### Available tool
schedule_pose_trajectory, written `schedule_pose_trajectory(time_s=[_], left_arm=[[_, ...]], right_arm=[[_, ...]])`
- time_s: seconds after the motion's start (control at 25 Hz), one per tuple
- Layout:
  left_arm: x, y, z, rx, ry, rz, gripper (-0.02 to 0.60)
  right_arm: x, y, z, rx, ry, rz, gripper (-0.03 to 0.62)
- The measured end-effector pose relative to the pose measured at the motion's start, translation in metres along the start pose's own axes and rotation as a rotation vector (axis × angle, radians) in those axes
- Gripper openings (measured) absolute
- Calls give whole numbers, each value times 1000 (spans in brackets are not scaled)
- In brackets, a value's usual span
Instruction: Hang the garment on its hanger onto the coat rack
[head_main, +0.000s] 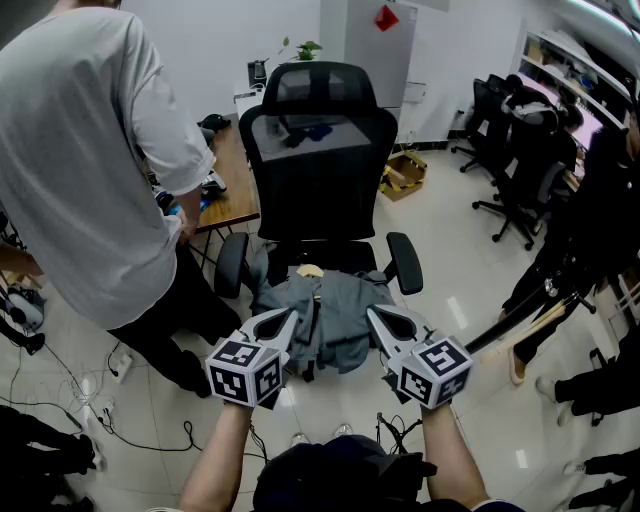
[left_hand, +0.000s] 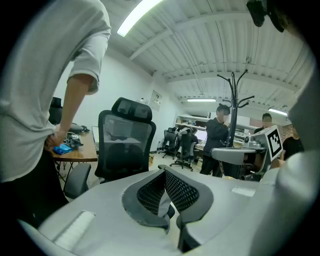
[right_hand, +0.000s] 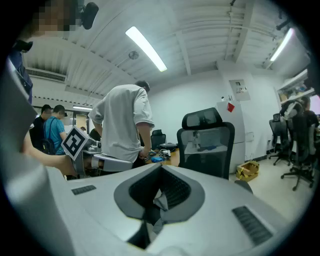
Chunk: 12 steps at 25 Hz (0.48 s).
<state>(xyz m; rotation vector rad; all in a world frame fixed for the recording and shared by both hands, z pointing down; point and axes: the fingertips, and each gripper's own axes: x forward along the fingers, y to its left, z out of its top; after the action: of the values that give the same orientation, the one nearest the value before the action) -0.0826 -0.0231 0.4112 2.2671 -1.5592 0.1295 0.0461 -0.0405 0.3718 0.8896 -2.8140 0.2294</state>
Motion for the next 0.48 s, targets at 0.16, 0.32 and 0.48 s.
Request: schedule_pose_trajectory(time_s=[0.16,0.32,0.48], left_arm=[[23,-4,3,29,17,20,2],[42,5,0,49,37,55,2],[63,24,-5,52,66,70,2]], right_arm=[[3,-20,5,4,1,31,12],[14,-37,2,9,8,57,12],[32,-46,2,14,18,70,12]])
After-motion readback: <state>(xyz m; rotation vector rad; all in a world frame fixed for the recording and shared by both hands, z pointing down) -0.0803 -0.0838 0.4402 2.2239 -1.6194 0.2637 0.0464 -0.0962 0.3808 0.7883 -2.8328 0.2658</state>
